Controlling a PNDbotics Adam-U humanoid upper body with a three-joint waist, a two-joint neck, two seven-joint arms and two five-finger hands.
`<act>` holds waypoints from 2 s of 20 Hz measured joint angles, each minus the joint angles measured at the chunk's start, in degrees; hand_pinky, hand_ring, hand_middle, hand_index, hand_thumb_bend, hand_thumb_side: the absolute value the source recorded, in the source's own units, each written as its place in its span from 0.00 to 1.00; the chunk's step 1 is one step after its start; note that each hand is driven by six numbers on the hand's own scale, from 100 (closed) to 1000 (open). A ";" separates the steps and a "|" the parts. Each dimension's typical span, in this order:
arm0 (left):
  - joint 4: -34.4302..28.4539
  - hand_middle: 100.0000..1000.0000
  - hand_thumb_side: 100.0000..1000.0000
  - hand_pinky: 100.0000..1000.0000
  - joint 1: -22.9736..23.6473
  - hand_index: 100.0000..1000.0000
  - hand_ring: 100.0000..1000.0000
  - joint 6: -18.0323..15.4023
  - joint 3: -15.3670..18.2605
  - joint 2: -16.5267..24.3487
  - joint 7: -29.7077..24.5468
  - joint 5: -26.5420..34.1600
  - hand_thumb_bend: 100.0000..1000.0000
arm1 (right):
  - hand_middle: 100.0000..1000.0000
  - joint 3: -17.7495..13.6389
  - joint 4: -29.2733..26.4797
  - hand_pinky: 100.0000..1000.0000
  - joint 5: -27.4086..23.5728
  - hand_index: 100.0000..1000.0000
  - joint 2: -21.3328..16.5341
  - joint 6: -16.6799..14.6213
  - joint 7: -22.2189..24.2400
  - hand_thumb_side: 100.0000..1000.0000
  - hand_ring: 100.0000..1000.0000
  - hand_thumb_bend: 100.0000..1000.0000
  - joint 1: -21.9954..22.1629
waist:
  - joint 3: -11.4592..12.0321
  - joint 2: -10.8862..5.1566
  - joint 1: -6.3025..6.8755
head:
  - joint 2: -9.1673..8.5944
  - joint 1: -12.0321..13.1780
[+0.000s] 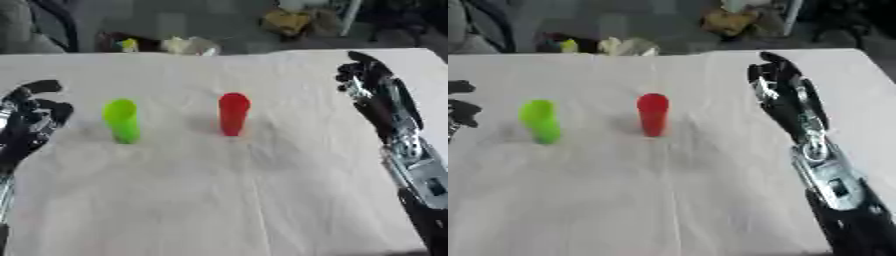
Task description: Pour the contents of one cup into another cup.
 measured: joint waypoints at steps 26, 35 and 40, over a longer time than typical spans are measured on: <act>16.36 0.70 0.41 0.41 -7.30 0.80 0.55 -1.98 -4.66 -2.34 5.75 -12.95 0.83 | 0.63 0.37 0.01 0.63 -0.01 0.87 0.04 0.03 0.29 0.58 0.67 0.17 0.12 | -0.71 0.03 -0.17 | -0.39 0.35; 21.10 0.70 0.38 0.41 -9.73 0.80 0.55 -3.65 -5.03 -4.36 10.72 -16.33 0.82 | 0.63 0.68 0.01 0.63 -0.11 0.87 0.05 0.01 0.51 0.58 0.67 0.17 0.09 | -1.04 0.07 -0.20 | -0.40 0.60; 23.06 0.70 0.38 0.42 -10.24 0.81 0.56 -3.97 -5.04 -4.78 13.08 -17.48 0.81 | 0.63 0.68 0.01 0.63 -0.14 0.87 0.05 0.00 0.52 0.58 0.67 0.17 0.09 | -1.09 0.16 -0.21 | -0.40 0.74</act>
